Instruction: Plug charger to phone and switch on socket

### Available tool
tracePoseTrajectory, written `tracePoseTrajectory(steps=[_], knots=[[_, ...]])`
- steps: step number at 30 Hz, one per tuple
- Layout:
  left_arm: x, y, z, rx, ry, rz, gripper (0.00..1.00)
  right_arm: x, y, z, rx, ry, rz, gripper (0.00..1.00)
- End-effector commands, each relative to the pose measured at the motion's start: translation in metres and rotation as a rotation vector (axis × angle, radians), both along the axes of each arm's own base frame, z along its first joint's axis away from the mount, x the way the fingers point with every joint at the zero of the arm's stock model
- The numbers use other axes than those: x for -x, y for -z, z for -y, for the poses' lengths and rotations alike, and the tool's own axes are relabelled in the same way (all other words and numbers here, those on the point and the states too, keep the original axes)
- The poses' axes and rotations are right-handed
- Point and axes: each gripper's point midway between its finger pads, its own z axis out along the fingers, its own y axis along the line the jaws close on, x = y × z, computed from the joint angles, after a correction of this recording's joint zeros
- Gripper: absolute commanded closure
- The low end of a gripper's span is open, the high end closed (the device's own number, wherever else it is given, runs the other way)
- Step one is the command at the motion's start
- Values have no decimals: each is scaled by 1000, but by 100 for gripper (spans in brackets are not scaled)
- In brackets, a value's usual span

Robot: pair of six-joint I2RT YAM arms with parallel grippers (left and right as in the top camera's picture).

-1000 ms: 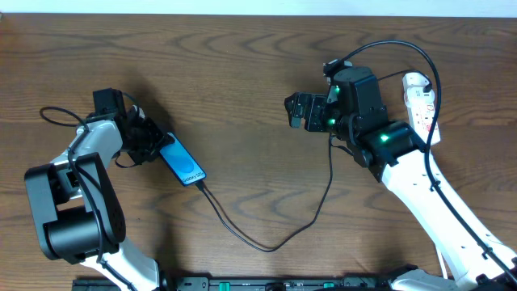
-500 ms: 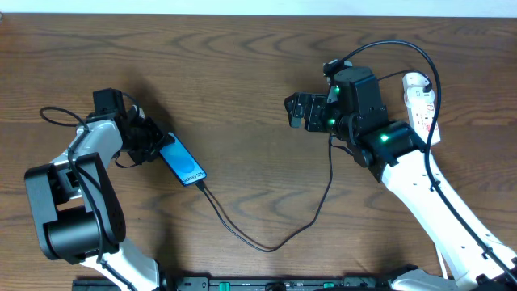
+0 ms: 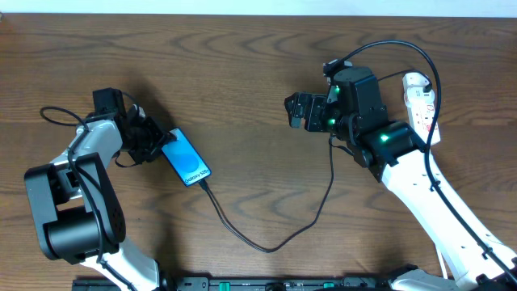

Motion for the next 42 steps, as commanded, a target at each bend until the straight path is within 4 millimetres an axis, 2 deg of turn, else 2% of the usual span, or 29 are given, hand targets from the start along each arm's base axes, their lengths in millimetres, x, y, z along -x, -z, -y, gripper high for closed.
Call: tracePoseTrajectory(steps=[1, 12, 13, 14, 15, 16, 27, 31, 36, 39, 42], knots=[[3, 6, -4, -27, 4, -23, 59, -1, -7, 3, 11, 2, 24, 1], [3, 7, -4, -27, 4, -26, 59, -1, -7, 3, 12, 0, 25, 1], [3, 7, -4, -27, 4, -27, 55, -1, -7, 3, 13, -1, 25, 1], [3, 7, -4, -27, 4, -26, 44, -1, -7, 3, 13, -1, 25, 1], [3, 7, -4, -29, 4, -26, 22, -1, -7, 3, 13, -1, 25, 1], [3, 7, -5, -34, 2, -28, 7, -1, -7, 3, 15, -4, 27, 1], [-1, 5, -13, -77, -6, -21, 5, 1, -5, 4, 22, -5, 18, 1], [-14, -15, -16, -95, 9, 34, 5, 3, -2, 5, 29, -5, 3, 1], [-28, -63, -18, -149, 65, 150, 5, 7, 3, 7, 39, -6, -21, 1], [-30, -96, -9, -196, 161, 234, 5, 7, 3, 7, 39, -6, -23, 1], [-23, -126, 5, -275, 273, 294, 5, 7, 3, 7, 40, -6, -22, 1]])
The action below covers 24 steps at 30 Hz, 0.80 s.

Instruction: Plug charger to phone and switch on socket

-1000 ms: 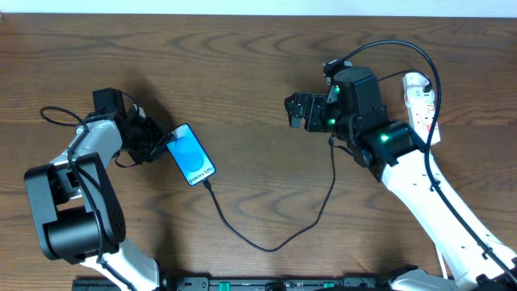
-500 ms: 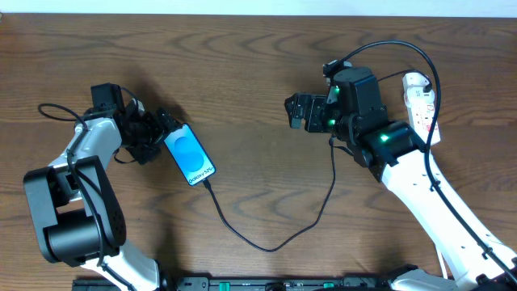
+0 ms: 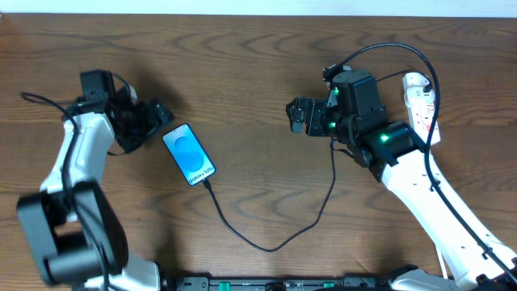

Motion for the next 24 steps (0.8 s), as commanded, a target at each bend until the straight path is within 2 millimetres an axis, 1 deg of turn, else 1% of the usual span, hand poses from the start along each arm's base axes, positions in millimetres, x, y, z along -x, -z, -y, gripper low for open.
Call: tracePoseTrajectory(steps=[1, 3, 6, 9, 11, 14, 24], knots=[[-1, -47, 12, -164, 159, 127, 5, -1, -7, 3, 6, 3, 23, 1], [6, -63, 17, -255, 195, 150, 5, -1, -7, 3, 6, 3, 23, 1], [18, -85, 31, -362, 268, 200, 5, -1, -7, 3, 7, 3, 23, 1], [25, -104, 44, -408, 297, 253, 5, -1, -7, 3, 6, 3, 23, 1], [28, -112, 51, -412, 311, 281, 5, -1, -7, 3, 6, 3, 23, 1], [29, -117, 54, -412, 317, 296, 5, -1, -7, 3, 6, 3, 23, 1], [28, -114, 54, -411, 318, 289, 5, -1, -7, 3, 7, 3, 23, 1]])
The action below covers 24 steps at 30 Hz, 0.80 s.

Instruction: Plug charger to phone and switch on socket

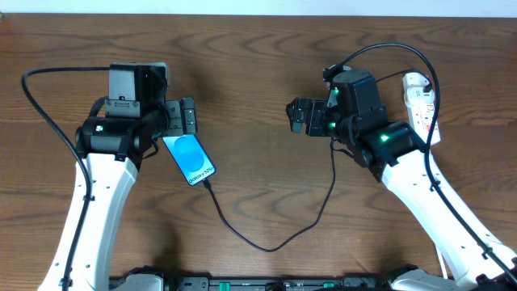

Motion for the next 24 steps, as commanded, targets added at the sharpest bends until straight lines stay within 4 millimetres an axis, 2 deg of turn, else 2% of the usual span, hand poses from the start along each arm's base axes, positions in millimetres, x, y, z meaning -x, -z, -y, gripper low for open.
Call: tracePoseTrajectory(steps=[1, 16, 20, 24], knots=[[-2, -4, -3, -25, 2, 10, 5, -1, -8, 3, 6, 3, 24, 1], [-2, -4, -3, -25, 2, 10, 5, -6, -11, 12, -38, -41, 20, 1], [-2, -4, -3, -25, 2, 10, 5, -7, -15, 27, -129, -80, -9, 1], [-2, -4, -3, -25, 2, 10, 5, -7, -16, 52, -197, -87, -40, 1]])
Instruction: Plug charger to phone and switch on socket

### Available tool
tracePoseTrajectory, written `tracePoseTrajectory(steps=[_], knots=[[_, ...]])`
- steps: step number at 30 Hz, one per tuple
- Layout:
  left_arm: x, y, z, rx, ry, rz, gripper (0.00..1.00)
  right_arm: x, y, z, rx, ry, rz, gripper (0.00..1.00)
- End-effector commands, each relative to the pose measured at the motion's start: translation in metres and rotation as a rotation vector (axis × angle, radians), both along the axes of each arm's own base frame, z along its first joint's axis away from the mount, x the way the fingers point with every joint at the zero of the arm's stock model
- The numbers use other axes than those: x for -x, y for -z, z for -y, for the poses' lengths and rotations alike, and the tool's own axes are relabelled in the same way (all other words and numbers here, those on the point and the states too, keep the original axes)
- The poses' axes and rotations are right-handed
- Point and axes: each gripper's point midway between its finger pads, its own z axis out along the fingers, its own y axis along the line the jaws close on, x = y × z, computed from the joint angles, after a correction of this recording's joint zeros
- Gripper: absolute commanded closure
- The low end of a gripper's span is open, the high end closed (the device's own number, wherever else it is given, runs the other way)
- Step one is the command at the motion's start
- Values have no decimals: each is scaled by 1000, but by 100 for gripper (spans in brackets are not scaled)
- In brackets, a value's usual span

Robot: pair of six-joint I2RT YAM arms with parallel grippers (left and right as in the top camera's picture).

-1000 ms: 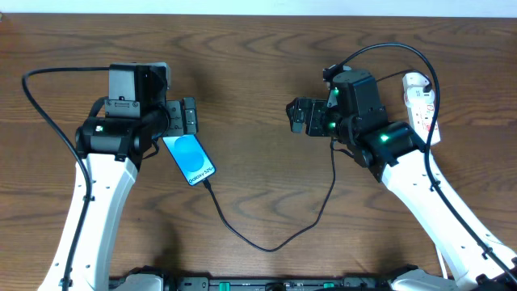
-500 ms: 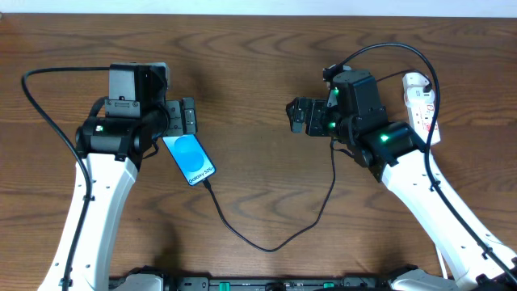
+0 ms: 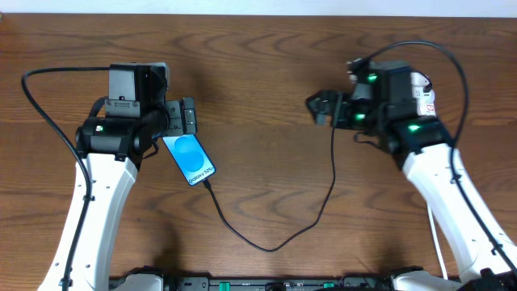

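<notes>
A phone with a lit blue screen lies slanted on the wooden table. The charger plug sits in its lower end. The black cable loops toward the front edge and rises to the right arm. My left gripper hangs just beyond the phone's top end, jaws apart and empty. My right gripper is at mid-right, seemingly open and holding nothing. The white socket strip at the far right is mostly hidden behind the right arm; its switch does not show.
The right arm's own black cable arcs over the socket strip. The left arm's cable curves out to the left. The cable loop takes up the front middle of the table.
My right arm has shifted to the right, so its gripper is now nearer the socket strip. The left arm, the phone and the charger cable are unchanged.
At first my left gripper was against the phone's upper end, with the cable plugged in. Then it was clear of the phone, to the left. After that it hung over the phone's top end. The right arm stayed still until its shift to the right now.
</notes>
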Motion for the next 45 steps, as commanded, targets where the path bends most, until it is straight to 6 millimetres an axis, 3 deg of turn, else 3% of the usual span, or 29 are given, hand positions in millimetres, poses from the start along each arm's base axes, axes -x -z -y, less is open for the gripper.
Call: tracePoseTrajectory(steps=[1, 11, 16, 21, 26, 36, 45], knots=[[-2, -4, -3, -22, 4, 10, 5, 5, -14, 13, -93, -72, 8, 1], [-2, -4, -3, -23, 4, 10, 5, 18, 3, 99, -49, 40, -70, 1], [-2, -4, -3, -23, 4, 10, 5, 19, -7, 133, 17, 97, -62, 1], [-2, -4, -3, -23, 4, 10, 5, 14, -29, 164, 133, 151, -27, 1], [-2, -3, -3, -23, 4, 10, 5, 7, -36, 193, 223, 205, -55, 1], [-2, -4, -3, -23, 4, 10, 5, -23, 8, 253, 248, 250, -232, 1], [-2, -4, -3, -23, 4, 10, 5, -31, 59, 274, 295, 179, -310, 1]])
